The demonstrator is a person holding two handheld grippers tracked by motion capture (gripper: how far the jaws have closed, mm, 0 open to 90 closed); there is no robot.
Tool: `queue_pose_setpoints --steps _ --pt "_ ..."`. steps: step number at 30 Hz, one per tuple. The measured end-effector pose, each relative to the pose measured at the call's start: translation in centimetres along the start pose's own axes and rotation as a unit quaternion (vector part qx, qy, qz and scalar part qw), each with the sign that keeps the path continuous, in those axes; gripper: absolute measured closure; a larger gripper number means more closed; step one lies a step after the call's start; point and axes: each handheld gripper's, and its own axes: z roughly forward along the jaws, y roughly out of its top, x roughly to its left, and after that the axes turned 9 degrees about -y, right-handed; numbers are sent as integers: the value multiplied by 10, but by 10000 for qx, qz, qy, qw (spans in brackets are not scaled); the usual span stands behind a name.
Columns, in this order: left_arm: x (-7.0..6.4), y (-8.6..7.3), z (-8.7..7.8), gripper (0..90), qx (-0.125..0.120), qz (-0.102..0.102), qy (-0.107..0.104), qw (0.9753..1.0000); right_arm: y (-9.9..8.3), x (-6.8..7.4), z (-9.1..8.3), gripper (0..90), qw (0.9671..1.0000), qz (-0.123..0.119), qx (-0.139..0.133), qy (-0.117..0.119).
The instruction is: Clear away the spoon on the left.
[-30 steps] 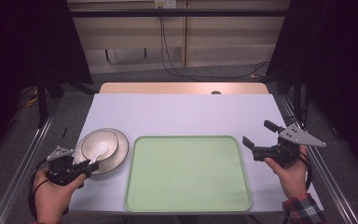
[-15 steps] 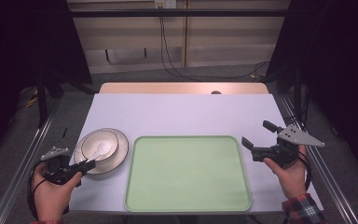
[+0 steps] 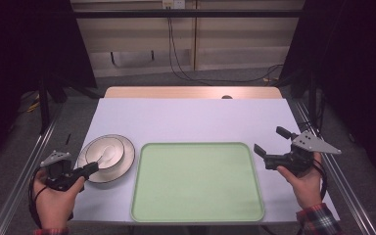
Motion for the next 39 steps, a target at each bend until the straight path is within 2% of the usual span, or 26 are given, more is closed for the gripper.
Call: queue_pose_setpoints --steps 2,5,14,20,26,33,39 --pt "0 3 0 846 -42 102 9 9999 0 0 0 19 10000 6 -13 -5" --pt "0 7 1 846 -188 139 -3 9997 0 0 -1 19 10000 18 -18 -36" --pt "3 19 5 845 -553 131 -46 9984 1 -1 0 19 10000 62 -47 -10" --pt "1 28 15 843 -860 209 -12 9961 1 0 0 19 10000 69 -34 -40" --pt "2 35 30 840 -1109 412 -24 9930 0 -1 0 19 10000 63 -41 -25" --pt "4 36 44 844 -1194 537 112 9913 -1 -1 1 17 10000 74 3 -27" --pt "7 33 49 851 -1351 565 87 9892 -1 -1 1 17 10000 49 -2 -15"
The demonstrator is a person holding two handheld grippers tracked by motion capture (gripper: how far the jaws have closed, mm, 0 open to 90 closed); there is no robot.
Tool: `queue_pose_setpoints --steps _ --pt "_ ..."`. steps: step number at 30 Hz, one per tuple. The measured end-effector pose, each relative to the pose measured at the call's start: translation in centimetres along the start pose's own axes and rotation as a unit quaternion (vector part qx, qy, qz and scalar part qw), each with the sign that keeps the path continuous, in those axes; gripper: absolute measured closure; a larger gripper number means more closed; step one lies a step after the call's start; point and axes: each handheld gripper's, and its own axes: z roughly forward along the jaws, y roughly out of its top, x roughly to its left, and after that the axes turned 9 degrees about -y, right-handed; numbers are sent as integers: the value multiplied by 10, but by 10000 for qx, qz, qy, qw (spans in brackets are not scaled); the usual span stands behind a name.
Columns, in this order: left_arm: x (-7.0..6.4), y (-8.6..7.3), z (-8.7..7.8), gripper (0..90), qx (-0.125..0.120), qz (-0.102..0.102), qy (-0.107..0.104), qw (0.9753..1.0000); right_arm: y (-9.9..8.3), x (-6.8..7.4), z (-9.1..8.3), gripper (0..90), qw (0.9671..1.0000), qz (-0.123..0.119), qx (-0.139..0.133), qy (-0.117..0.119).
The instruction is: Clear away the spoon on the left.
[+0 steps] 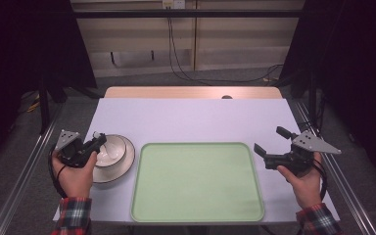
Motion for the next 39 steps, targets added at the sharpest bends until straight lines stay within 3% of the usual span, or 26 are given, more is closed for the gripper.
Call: queue_pose_setpoints --steps 14,21,25,30,39 --pt "0 0 0 852 -43 -47 -91 9999 0 1 0 16 10000 -29 23 -9" --pt "-4 8 -4 852 -37 26 -178 9998 0 1 -1 16 10000 -33 21 3" --pt "-5 13 -8 852 -86 -30 -246 9997 0 0 -2 15 10000 -12 13 3" --pt "-12 22 -14 852 -174 -1 -304 9994 -1 0 -2 14 10000 -5 27 -20" --pt "-30 38 -21 852 -138 98 -645 9978 -1 1 -2 10 10000 -39 53 -43"
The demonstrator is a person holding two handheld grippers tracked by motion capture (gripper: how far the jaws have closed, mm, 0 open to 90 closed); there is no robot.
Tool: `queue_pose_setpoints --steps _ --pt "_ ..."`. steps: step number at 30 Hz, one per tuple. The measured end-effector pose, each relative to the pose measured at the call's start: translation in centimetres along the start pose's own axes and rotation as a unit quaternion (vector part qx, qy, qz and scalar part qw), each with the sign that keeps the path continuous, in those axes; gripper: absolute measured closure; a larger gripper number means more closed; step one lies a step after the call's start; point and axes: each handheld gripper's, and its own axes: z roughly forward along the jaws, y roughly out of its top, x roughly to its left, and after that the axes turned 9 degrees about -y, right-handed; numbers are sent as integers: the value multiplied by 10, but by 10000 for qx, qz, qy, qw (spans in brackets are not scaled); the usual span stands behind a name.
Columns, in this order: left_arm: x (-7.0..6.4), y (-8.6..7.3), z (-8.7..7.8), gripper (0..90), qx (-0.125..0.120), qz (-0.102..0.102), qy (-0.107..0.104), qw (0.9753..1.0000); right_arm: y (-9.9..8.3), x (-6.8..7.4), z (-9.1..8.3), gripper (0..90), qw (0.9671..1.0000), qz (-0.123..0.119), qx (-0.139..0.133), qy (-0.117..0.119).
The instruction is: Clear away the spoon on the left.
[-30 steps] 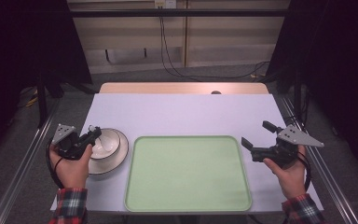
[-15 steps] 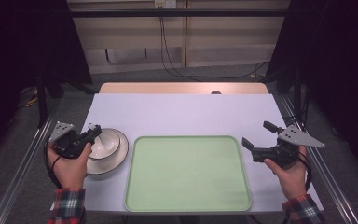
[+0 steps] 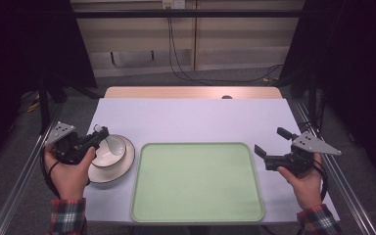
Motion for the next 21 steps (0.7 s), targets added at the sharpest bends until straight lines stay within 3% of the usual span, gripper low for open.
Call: queue_pose_setpoints --steps 8,21 --pt "-12 8 1 852 14 64 -290 9996 -1 1 1 5 10000 -23 43 5" --pt "-22 8 10 852 92 43 -646 9979 -2 1 2 0 9999 -31 93 -24"
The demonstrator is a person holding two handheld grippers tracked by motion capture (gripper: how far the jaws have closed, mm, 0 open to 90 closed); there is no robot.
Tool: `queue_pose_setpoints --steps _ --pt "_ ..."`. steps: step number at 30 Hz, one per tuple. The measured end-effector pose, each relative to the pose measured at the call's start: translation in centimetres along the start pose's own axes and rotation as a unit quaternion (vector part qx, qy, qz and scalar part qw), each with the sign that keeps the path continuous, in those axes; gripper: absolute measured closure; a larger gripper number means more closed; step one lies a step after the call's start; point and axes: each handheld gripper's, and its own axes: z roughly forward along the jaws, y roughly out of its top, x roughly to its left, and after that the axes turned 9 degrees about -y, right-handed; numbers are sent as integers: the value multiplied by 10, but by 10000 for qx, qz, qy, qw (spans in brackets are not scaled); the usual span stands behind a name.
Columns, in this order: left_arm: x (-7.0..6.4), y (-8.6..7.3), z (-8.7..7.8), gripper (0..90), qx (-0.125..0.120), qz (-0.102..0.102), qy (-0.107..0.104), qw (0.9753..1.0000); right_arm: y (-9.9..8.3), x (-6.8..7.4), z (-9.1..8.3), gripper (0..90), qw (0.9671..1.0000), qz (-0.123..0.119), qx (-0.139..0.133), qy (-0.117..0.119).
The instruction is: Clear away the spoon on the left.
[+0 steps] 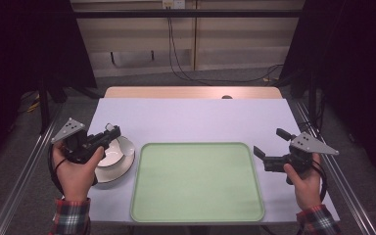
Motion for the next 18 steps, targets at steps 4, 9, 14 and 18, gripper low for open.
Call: queue_pose_setpoints --steps 4,9,14,18 --pt "-3 -2 5 852 48 20 -82 10000 -1 0 0 0 10000 -27 31 60" --pt "-6 -3 9 852 114 43 -157 9998 -2 0 1 0 10000 -35 23 54" --pt "-8 -5 13 853 149 39 -261 9995 -2 0 0 0 10000 -19 24 86" --pt "-11 -6 16 852 195 40 -259 9995 -3 0 0 0 10000 -34 25 83"
